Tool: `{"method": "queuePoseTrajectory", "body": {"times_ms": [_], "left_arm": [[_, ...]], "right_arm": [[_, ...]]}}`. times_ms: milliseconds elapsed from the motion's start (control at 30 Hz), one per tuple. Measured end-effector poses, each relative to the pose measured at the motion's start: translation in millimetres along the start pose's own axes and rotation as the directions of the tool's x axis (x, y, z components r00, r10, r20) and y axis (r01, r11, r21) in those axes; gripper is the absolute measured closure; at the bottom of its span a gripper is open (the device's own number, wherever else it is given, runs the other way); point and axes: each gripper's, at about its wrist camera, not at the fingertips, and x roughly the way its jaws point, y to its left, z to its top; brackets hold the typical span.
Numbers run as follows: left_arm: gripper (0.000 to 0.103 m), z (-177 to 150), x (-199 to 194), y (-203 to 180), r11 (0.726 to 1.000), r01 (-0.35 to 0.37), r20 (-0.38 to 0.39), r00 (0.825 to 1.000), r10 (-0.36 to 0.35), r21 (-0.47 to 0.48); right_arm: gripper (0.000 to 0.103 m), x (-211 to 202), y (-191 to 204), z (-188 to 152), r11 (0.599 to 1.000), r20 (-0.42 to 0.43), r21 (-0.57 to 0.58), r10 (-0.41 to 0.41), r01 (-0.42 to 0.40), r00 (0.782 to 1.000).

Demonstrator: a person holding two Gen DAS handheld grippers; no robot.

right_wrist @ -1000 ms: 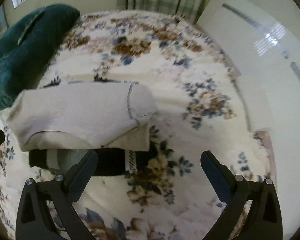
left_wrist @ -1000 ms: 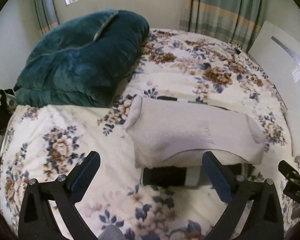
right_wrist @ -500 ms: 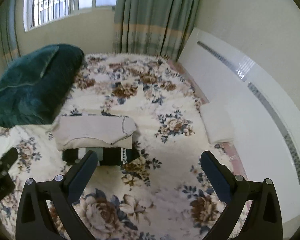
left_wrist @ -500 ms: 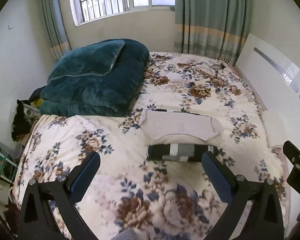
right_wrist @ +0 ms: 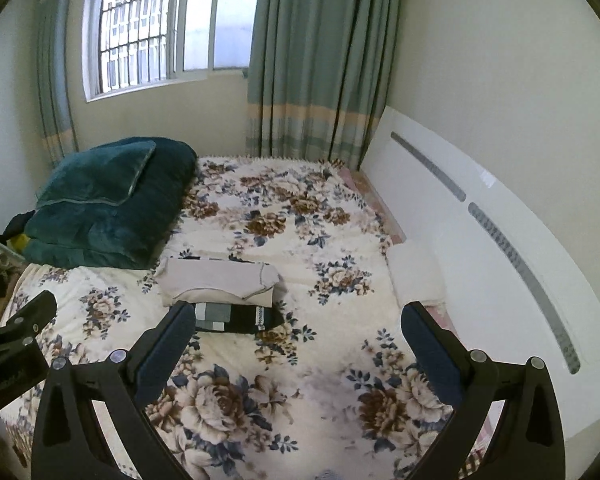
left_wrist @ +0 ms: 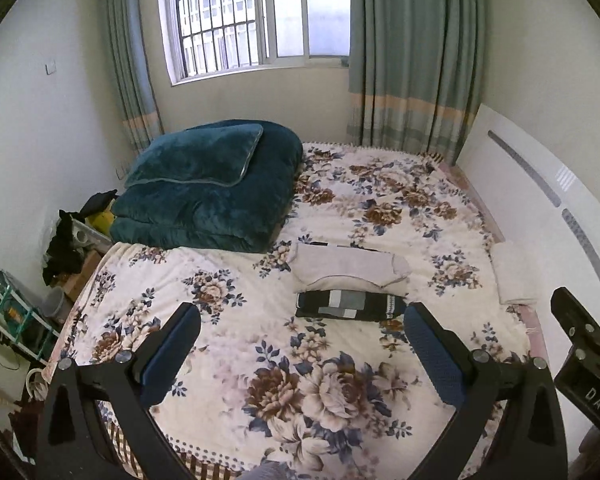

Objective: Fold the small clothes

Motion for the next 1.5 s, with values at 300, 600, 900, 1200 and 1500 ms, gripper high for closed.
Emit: {"method": "queuePoseTrajectory", "body": {"times_ms": [300,600,900,1200,1500], "left_arm": [[0.000,-13,-42,-4,1.000,-0.007,0.037,0.999,0.007,0.001],[0.000,-12,-60,-4,1.000,-0.017,0.075,0.997,0.017,-0.005],[0.000,-9,-64,-2,1.000,-0.020,0.084,0.996,0.020,-0.004],[0.000,-7,-67,1,1.000,-0.015,0.084,0.996,0.015,-0.001],[0.000,-5,-70,2,1.000,-0.013,0.091,0.996,0.014,-0.002]], "right_arm": [[0.000,-47,-18,-7,0.999,0.029,0.001,0.033,-0.033,0.999],[0.000,-55,-23,-1,0.997,0.034,-0.015,0.075,-0.074,0.997],[0.000,-56,-23,3,0.995,0.038,-0.020,0.101,-0.100,0.994],[0.000,-58,-22,4,0.994,0.034,-0.021,0.111,-0.110,0.993],[0.000,-65,-17,7,0.993,0.047,-0.027,0.120,-0.118,0.992]]}}
